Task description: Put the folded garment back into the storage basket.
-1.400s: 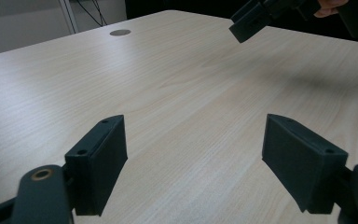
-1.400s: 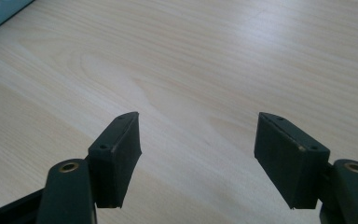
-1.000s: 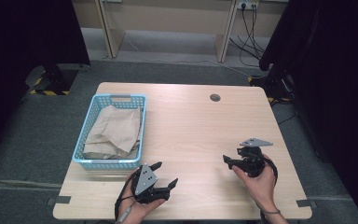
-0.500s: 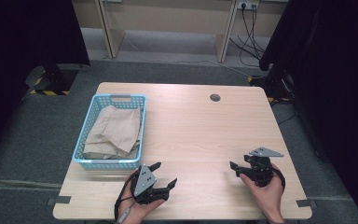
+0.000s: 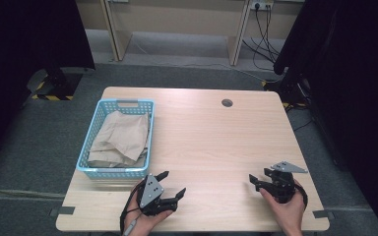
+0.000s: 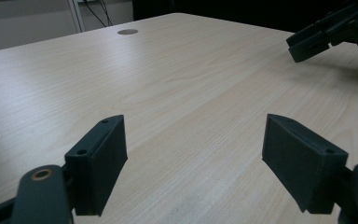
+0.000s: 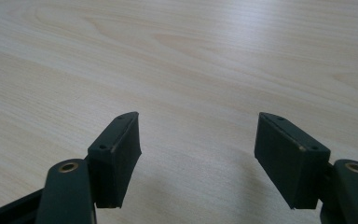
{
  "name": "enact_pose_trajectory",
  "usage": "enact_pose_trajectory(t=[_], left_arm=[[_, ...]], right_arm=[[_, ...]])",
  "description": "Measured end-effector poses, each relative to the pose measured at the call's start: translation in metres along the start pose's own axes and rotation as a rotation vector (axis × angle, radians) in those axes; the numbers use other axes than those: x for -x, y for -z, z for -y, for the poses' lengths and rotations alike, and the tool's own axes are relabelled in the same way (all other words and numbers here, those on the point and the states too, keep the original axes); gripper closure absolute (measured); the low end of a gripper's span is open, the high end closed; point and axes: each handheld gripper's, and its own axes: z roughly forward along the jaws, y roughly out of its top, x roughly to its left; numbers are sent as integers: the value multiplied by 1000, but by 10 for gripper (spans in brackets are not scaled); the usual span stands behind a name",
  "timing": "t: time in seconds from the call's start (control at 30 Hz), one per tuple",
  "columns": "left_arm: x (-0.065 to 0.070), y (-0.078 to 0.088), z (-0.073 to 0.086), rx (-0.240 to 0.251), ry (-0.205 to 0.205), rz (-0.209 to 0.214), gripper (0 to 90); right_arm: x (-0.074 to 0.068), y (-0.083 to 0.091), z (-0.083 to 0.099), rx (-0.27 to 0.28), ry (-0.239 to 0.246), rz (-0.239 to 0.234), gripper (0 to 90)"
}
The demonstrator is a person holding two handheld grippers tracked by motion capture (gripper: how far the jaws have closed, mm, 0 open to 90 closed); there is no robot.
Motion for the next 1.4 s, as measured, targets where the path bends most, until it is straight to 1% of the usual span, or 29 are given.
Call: enact_pose_trajectory(t=[0.07, 0.23, 0.3, 0.47, 0.67, 0.7, 0.97, 1.07, 1.4], left_arm=[[0, 0, 1, -2, 3, -1, 216], [0, 0, 2, 5, 3, -6, 215], [-1, 0, 2, 7, 5, -8, 214], [-1, 2, 2, 18, 13, -16, 213], [0, 2, 2, 21, 3, -25, 212], [0, 2, 2, 21, 2, -25, 212], [0, 2, 2, 25, 8, -24, 211], [0, 2, 3, 29, 12, -23, 210], [1, 2, 3, 31, 3, -27, 211]], right_arm=[[1, 1, 2, 9, -4, 1, 319], [2, 0, 6, 11, -13, 6, 319], [3, 0, 7, 19, 0, 8, 319], [3, 0, 9, 47, -1, 6, 319], [5, 0, 13, 69, -4, 12, 319], [5, 0, 13, 69, -9, 11, 319], [5, -1, 14, 74, -5, 15, 320], [5, -1, 14, 78, -13, 15, 320], [5, -2, 13, 75, -15, 18, 321]])
